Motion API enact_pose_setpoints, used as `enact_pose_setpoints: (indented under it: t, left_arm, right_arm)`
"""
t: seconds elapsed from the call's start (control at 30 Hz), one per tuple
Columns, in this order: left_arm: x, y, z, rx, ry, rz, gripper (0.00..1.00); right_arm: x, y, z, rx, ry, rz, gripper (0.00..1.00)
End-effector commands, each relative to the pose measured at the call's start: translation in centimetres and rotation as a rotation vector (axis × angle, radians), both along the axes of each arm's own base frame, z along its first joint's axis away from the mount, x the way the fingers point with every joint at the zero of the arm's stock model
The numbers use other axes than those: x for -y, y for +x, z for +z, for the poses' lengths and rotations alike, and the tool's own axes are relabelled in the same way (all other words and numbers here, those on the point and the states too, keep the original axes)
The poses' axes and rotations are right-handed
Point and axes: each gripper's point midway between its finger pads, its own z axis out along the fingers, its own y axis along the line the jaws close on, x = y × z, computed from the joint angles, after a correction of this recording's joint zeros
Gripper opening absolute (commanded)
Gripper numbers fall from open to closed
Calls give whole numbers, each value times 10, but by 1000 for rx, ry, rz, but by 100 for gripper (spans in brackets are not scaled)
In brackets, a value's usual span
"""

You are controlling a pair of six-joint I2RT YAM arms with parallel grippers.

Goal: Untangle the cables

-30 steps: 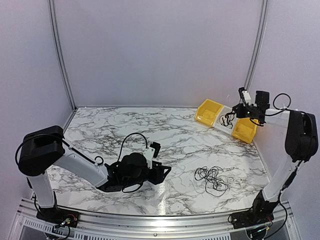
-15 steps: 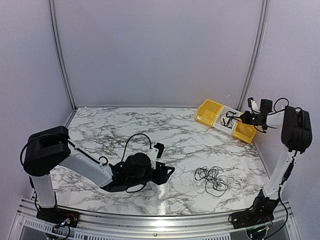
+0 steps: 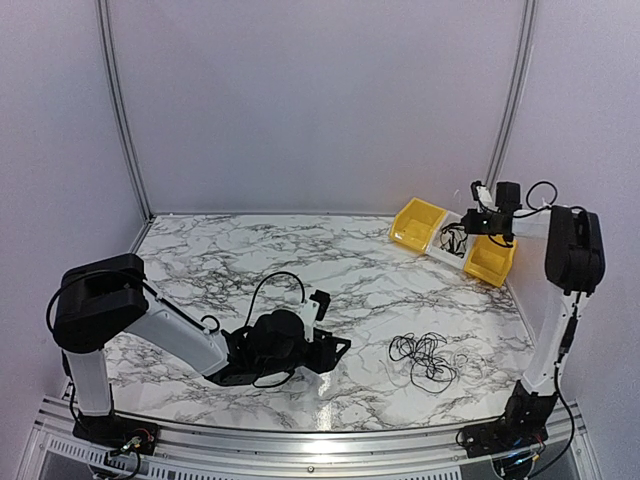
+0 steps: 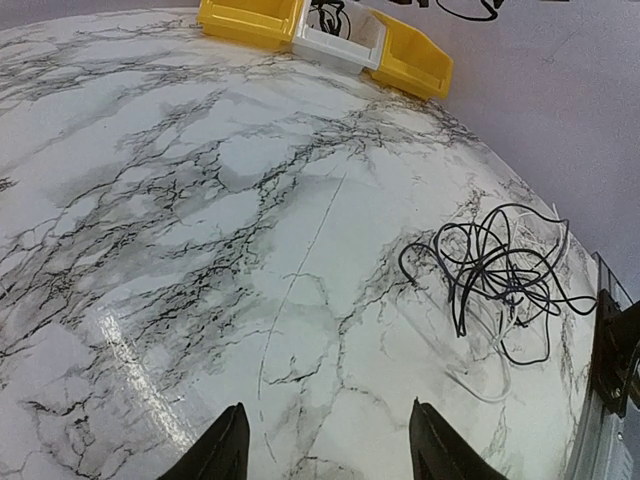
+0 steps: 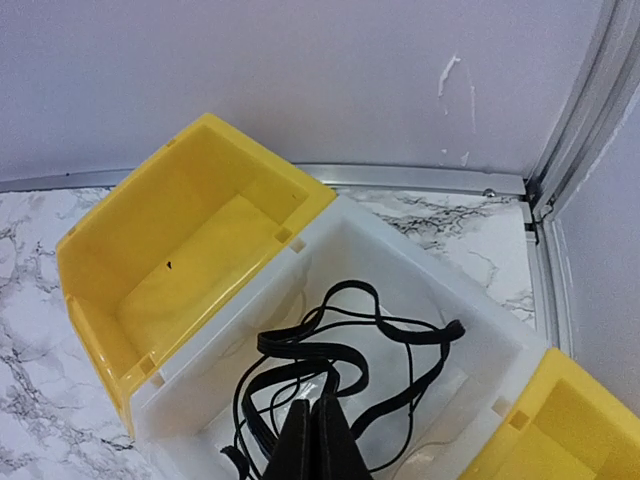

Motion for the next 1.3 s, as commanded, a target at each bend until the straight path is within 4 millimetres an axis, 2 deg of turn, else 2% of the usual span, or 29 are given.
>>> enact_pose_setpoints:
  t: [0.0, 0.27, 0.37, 0.43, 0.5, 0.67, 0.8, 0.87, 0.97, 1.0, 1.07, 1.13, 1.27]
  left_arm:
    - [5, -4, 17, -1, -51, -11, 57]
    - [6, -3, 21, 1, -59, -7, 57]
    - [5, -2, 24, 4, -65, 0, 57]
    - [4, -2, 28, 17, -65, 2, 57]
    - [0, -2, 34, 39, -56, 2, 57]
    - [-12, 2, 47, 99, -6, 19, 58]
    - [-12, 2, 55, 132, 21, 9, 58]
    - [-11, 3, 57, 143, 32, 4, 58]
    - [-4, 0, 58, 155, 42, -34, 58]
    - [0, -3, 57, 161, 50, -59, 58]
    - [8, -11, 54, 166, 62, -125, 57]
    - [18, -23, 52, 164, 68, -203, 57]
    - [33, -37, 41, 145, 87, -312, 56]
  right_arm:
    - [-1, 3, -19, -73, -104, -60, 0]
    - [-7, 5, -33, -116, -139, -48, 0]
    - [-13, 4, -31, -120, -130, -13, 5]
    - [-18, 0, -20, -110, -121, 16, 13]
    - [-22, -6, -3, -88, -119, 34, 24]
    - [-25, -30, 61, 38, -149, 47, 34]
    - [-25, -57, 107, 143, -165, 61, 47]
    - [-24, -71, 129, 194, -138, 90, 50]
    - [-26, -100, 167, 283, -56, 197, 48]
    - [-33, -111, 175, 300, -36, 248, 47]
    - [-53, -137, 177, 302, -26, 363, 45]
    - [-80, -168, 165, 280, 5, 502, 43]
    - [-134, -236, 103, 176, -63, 774, 39]
